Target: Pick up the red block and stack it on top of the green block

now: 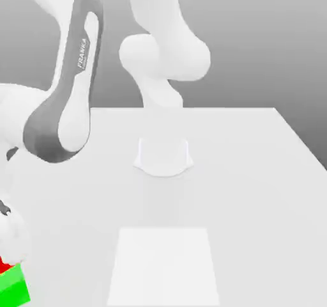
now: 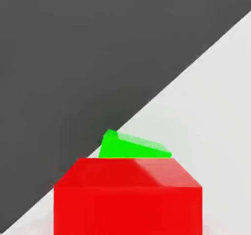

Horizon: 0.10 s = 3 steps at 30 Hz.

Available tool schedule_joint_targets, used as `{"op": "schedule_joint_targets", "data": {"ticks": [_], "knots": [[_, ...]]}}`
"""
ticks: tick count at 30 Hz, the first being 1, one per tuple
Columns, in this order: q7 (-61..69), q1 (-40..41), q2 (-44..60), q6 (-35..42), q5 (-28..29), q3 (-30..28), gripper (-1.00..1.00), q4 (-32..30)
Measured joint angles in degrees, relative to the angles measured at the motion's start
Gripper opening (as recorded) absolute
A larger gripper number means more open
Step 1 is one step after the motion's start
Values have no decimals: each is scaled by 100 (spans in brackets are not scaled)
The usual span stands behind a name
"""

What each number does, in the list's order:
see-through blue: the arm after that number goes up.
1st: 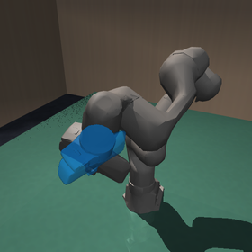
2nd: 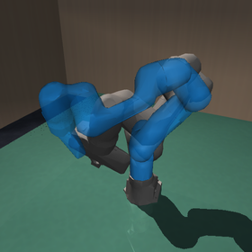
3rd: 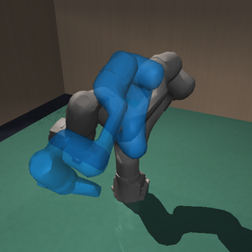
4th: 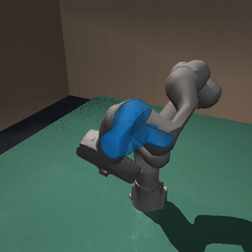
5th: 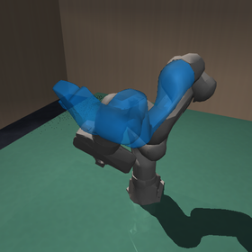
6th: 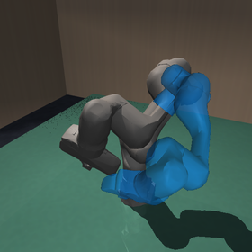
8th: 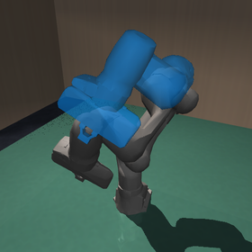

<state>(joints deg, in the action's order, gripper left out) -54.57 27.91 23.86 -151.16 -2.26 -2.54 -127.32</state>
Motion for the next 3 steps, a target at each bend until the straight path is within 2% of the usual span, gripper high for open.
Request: {"op": "schedule_joint_targets", "data": {"ticks": [3], "knots": [[0, 0, 0, 0, 0, 0, 100, 0]]}}
